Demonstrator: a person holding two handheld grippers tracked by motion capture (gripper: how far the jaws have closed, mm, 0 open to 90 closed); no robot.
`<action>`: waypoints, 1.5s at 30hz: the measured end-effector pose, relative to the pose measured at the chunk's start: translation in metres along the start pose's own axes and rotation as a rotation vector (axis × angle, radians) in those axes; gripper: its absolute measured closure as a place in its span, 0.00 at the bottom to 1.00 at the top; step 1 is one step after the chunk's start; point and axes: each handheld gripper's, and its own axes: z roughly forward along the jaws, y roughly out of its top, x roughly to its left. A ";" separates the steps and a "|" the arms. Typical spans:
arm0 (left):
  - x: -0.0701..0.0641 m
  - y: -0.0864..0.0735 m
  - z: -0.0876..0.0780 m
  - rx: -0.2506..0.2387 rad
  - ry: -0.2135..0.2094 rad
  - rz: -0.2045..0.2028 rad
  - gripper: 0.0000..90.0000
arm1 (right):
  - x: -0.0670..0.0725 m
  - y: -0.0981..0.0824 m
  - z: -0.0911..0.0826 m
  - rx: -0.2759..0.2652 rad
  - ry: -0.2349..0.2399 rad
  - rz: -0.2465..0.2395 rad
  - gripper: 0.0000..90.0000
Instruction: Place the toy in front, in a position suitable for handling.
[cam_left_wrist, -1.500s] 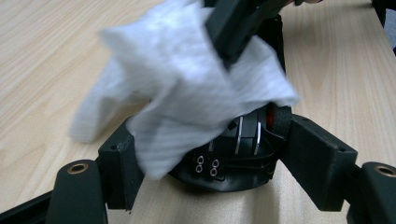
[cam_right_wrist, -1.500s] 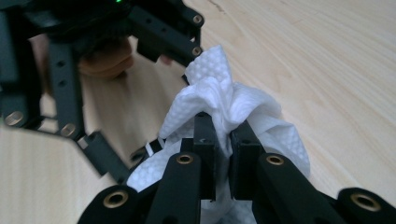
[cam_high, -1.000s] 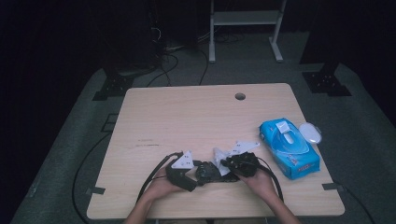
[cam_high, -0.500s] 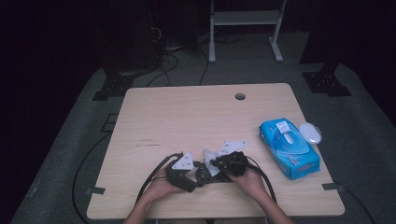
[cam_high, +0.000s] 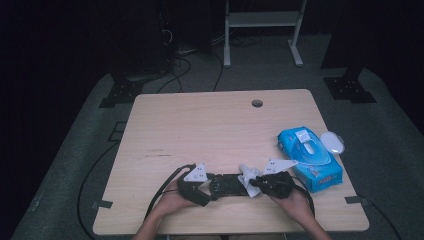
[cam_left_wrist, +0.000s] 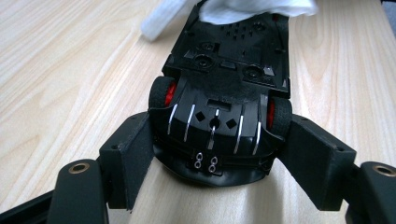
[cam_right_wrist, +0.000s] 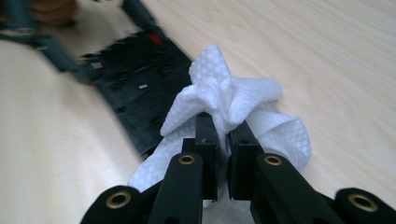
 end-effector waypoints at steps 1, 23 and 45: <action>0.000 0.000 0.000 0.002 0.002 0.005 0.30 | 0.000 0.000 0.000 0.000 0.000 0.000 0.94; 0.005 0.005 0.004 -0.041 -0.015 -0.073 0.26 | 0.001 0.009 0.016 0.003 0.081 0.002 0.94; 0.008 0.005 0.003 -0.053 -0.040 -0.110 0.30 | -0.003 0.007 0.014 -0.009 0.082 -0.004 0.94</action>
